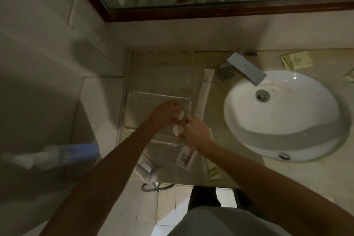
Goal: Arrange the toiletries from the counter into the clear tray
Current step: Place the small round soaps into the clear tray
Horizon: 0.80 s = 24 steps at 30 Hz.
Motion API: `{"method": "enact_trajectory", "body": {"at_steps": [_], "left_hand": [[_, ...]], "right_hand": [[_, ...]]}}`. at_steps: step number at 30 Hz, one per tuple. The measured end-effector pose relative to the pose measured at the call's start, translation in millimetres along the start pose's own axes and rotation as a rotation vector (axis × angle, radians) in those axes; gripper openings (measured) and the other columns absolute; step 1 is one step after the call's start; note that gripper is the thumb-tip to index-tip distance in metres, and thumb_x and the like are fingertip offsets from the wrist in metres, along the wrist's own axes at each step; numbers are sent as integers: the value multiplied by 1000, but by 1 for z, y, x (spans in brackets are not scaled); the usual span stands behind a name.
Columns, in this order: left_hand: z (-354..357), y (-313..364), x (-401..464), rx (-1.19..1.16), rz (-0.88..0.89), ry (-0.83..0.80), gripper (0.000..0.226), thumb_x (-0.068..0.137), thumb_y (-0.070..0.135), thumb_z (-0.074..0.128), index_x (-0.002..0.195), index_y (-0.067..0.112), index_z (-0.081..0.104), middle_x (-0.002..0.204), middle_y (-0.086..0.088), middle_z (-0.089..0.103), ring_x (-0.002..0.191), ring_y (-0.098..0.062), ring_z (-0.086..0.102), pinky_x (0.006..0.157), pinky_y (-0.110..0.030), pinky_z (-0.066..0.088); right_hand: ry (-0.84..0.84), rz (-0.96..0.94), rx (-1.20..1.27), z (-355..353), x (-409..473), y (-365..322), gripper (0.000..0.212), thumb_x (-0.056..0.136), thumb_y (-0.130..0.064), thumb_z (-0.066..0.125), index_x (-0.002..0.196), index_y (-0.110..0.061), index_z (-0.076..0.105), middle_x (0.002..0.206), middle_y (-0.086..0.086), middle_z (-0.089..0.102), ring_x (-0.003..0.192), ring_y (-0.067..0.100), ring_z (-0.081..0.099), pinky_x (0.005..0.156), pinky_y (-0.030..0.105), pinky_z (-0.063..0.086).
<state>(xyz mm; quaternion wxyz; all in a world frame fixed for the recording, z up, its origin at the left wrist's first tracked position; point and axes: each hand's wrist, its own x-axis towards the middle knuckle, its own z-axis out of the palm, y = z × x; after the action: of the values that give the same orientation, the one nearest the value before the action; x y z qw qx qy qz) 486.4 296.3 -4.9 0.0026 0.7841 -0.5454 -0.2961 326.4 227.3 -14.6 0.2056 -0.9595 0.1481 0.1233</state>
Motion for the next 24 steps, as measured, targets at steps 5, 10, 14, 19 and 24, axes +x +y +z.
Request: {"method": "enact_trajectory", "body": {"at_steps": [5,10,14,19,24], "left_hand": [[4,-11,-5,-144,-71,96,32,86,29,62,114,16,69,117,-5,66,107,-26,61,92,-40,49],[4,-5,-4,-160,-62,62,29,91,29,61,117,19,68,121,-3,65,109,-23,60,93,-36,48],[8,-4,-5,-147,-48,40,30,90,26,62,118,18,69,119,-5,64,107,-23,60,89,-32,46],[17,-4,-7,-178,-70,83,28,90,26,62,117,17,69,118,-5,63,104,-23,61,84,-27,43],[23,-4,-8,-195,-80,93,28,91,22,62,117,16,69,119,-7,63,106,-24,60,84,-26,41]], "right_hand": [[79,-15,-71,5,4,-6,46,84,-52,58,115,-21,68,120,4,54,103,23,54,85,38,45],[80,-31,-69,11,8,-7,38,87,-47,56,108,-19,73,126,6,54,106,23,52,88,39,42],[127,-17,-42,4,0,-9,37,88,-45,58,111,-18,69,111,2,58,98,20,54,84,34,44],[229,403,341,4,-15,-8,30,90,-48,60,104,-23,52,88,-6,62,73,12,62,67,32,56],[149,464,323,5,-5,-7,33,95,-50,46,86,-21,59,75,-2,64,65,19,65,61,39,57]]}}
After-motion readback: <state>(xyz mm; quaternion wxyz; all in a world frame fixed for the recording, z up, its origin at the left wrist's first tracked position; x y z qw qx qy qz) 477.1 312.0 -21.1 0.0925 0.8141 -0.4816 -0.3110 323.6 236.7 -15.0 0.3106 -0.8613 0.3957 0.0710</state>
